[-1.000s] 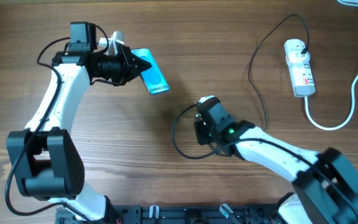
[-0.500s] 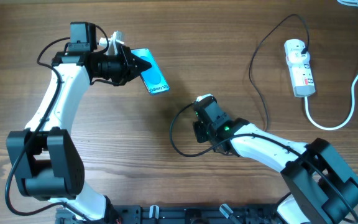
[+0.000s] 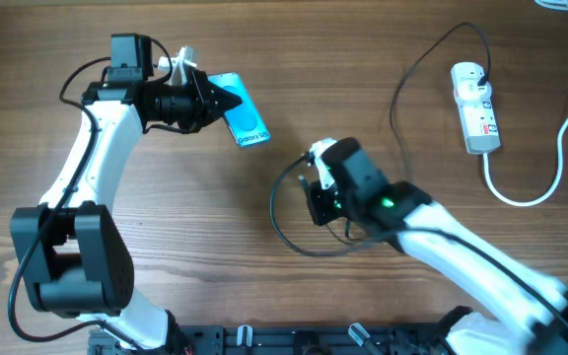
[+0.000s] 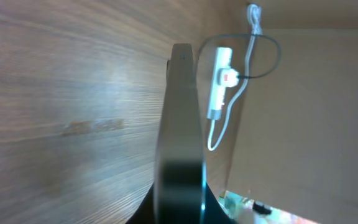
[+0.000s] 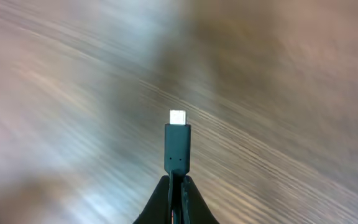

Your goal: Plug charger to phone and switch on socket

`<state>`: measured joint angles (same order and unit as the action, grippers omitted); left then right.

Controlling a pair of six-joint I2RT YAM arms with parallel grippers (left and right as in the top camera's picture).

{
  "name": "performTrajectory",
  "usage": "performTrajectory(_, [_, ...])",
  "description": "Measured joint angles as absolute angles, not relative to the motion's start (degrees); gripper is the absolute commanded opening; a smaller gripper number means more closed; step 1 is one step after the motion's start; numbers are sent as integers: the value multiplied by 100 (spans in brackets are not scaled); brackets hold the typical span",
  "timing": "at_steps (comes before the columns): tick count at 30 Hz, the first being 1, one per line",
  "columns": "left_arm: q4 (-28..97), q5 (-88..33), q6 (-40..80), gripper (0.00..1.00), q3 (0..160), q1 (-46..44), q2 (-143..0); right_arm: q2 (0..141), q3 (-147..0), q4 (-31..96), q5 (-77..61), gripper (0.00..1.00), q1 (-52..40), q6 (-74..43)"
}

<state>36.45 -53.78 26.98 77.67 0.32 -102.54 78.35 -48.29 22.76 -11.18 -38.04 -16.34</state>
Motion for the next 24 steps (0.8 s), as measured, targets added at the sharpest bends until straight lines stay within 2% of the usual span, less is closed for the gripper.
performTrajectory(3, [3288, -5876, 2648, 4, 7760, 32, -10254, 6949, -4890, 2508, -1959, 4, -3804, -1645])
performTrajectory(10, [2397, -6945, 2613, 4, 7745, 32, -10261, 6711, -4888, 2165, -2655, 4, -3804, -2119])
performTrajectory(14, [2392, -7150, 2604, 4, 7745, 32, -10261, 6930, -4886, 1260, -2696, 4, -3804, -2322])
performTrajectory(24, [2390, -7301, 2602, 4, 7745, 32, -10261, 7417, -4886, 508, -2067, 4, -3804, -2550])
